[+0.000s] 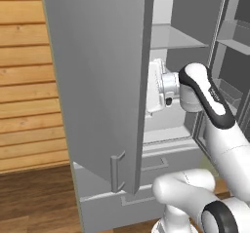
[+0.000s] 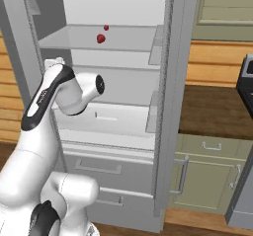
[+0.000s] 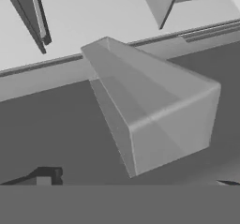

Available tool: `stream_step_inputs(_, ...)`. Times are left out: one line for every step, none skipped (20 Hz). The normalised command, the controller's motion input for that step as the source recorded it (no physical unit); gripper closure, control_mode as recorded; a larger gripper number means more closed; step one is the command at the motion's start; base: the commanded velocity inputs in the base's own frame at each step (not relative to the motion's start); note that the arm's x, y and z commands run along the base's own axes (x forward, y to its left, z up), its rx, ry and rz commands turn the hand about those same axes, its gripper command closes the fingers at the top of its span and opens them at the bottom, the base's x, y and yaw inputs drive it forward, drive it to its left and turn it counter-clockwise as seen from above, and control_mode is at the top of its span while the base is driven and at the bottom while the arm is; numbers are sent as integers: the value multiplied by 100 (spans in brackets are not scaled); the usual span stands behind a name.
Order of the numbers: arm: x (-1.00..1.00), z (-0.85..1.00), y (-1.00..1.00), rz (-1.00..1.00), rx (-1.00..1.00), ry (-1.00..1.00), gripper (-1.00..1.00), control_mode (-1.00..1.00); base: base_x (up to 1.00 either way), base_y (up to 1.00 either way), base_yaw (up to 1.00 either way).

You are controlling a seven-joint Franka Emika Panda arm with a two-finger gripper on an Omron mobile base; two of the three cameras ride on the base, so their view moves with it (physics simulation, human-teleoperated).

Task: Take the strawberry from the fridge and place it on top of the pancake, located on the dining counter.

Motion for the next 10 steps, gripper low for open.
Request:
stream_step_inputs(-51, 0, 64, 2, 0, 0, -100, -100, 0, 0, 0)
stream_step_inputs(-56, 0, 68, 2, 0, 0, -100, -100, 0, 0, 0)
stream_step_inputs(-61, 0, 69, 2, 0, 0, -100, -100, 0, 0, 0)
stream_step_inputs(-62, 0, 74, 2, 0, 0, -100, -100, 0, 0, 0)
stream_step_inputs(-59, 0, 80, 1, 0, 0, -100, -100, 0, 0, 0)
stream_step_inputs(-52, 0, 84, 1, 0, 0, -100, -100, 0, 0, 0)
stream_step_inputs(-46, 0, 86, 1, 0, 0, -100, -100, 0, 0, 0)
stream_step_inputs(-39, 0, 89, 1, 0, 0, -100, -100, 0, 0, 0)
stream_step_inputs(-32, 0, 95, 0, 0, 0, -100, -100, 0, 0, 0)
stream_step_inputs(-28, 0, 96, 0, 0, 0, -100, -100, 0, 0, 0)
